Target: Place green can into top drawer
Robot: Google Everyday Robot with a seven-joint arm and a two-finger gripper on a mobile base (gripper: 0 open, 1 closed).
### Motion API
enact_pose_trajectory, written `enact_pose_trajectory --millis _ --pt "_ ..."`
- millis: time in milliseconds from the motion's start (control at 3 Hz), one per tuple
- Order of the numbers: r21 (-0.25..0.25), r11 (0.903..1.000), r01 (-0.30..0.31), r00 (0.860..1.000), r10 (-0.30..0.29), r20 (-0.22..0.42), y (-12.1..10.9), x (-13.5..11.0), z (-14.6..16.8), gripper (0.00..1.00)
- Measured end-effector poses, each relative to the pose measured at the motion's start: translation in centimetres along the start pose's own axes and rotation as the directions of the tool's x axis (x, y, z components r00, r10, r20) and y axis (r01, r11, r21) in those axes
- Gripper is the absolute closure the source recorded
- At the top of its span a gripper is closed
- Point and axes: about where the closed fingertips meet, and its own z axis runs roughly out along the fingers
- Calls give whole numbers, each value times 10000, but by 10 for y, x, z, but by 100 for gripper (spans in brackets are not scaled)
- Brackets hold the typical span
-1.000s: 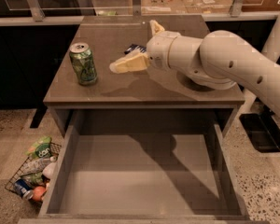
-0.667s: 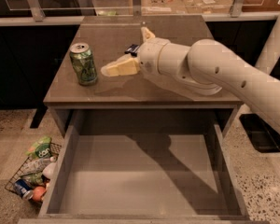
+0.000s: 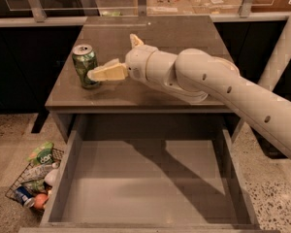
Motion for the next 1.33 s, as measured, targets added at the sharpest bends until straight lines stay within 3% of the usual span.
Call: enact_pose_trajectory --millis 667,1333 --pt "-458 9986 -249 9994 239 -236 39 -3 23 0" --pt "-875 9936 -717 9974 711 -100 51 6 55 2"
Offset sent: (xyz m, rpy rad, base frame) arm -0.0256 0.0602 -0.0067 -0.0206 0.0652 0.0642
